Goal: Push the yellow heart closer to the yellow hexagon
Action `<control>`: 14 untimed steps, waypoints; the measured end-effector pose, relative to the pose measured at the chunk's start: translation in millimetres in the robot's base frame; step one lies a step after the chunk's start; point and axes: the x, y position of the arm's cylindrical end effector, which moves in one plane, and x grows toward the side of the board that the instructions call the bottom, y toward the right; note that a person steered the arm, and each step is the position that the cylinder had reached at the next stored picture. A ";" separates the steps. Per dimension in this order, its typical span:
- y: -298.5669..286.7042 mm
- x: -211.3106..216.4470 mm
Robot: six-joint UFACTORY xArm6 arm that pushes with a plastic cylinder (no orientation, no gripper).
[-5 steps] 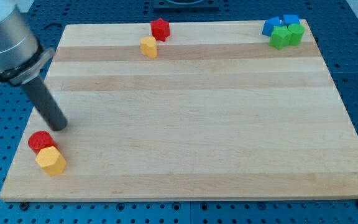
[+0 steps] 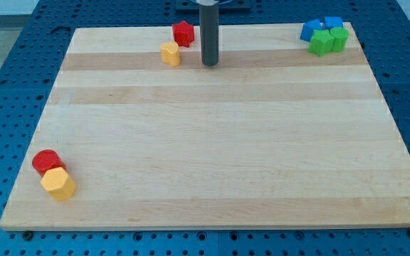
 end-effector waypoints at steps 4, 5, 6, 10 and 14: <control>-109.4 -20.4; -110.8 -20.4; -115.3 -2.8; -132.9 6.3; -143.7 69.2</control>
